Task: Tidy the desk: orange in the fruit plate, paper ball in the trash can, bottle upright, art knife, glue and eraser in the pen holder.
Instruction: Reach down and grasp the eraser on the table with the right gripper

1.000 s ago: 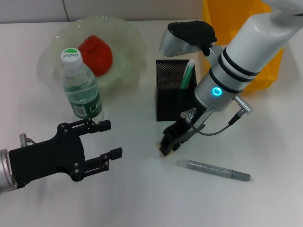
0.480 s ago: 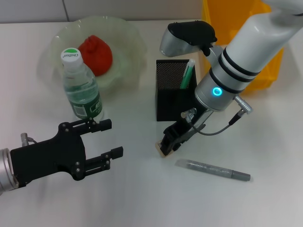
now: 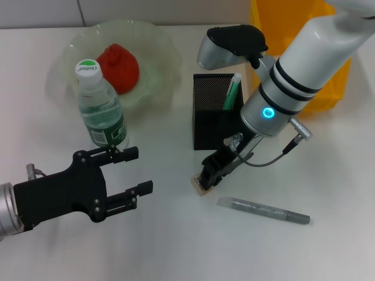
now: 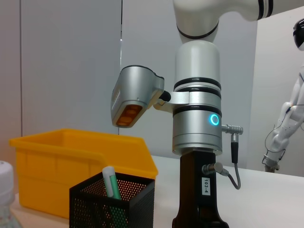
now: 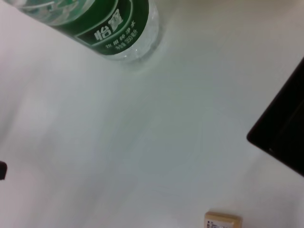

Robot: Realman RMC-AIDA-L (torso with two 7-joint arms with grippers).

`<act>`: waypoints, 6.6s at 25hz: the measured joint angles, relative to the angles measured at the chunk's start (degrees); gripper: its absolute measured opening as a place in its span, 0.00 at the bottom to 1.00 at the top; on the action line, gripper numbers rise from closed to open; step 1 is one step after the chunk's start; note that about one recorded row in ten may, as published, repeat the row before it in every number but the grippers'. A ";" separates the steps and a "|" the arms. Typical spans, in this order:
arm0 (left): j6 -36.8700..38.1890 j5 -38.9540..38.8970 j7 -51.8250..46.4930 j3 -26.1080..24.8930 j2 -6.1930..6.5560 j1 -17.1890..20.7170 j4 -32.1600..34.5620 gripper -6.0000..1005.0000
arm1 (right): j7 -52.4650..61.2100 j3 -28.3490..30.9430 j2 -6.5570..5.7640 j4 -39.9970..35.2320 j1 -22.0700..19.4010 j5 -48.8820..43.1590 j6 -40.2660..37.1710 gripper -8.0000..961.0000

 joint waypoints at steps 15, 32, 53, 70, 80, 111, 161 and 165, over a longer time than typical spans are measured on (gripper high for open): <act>0.04 0.00 0.00 -0.16 -0.03 -0.10 -0.55 0.66 | 2.49 0.13 -0.53 -2.45 -0.92 -0.38 -3.36 0.19; 0.09 0.00 0.49 -0.45 0.05 0.24 -0.70 0.66 | 4.37 0.00 -0.06 -3.30 1.77 -2.53 -3.70 0.42; 0.04 0.01 0.62 -0.71 -0.12 -0.20 -0.70 0.66 | 4.04 -3.13 0.00 -2.20 1.31 0.34 -1.44 0.42; 0.06 -0.41 0.71 -0.89 -0.14 -0.13 -0.70 0.66 | 3.92 -4.23 -0.12 -9.58 -3.92 1.29 -1.90 0.42; 0.52 -0.45 0.09 -3.31 -0.32 -0.19 -0.70 0.66 | 3.82 -4.22 -0.60 -15.84 -6.20 0.82 -4.02 0.42; 0.78 -1.84 -0.96 -6.10 -0.48 -0.97 -0.59 0.64 | 3.20 -3.01 -0.61 -25.65 -8.14 -4.80 -11.65 0.42; -0.65 -1.85 -0.18 -7.38 -0.73 -2.04 -0.71 0.65 | 5.25 -3.31 -0.16 -15.37 -2.08 -4.87 -9.20 0.42; -0.66 -1.95 -0.20 -7.43 -0.75 -2.49 -0.71 0.65 | 4.96 -3.74 -0.12 -15.61 -2.37 -5.09 -9.19 0.42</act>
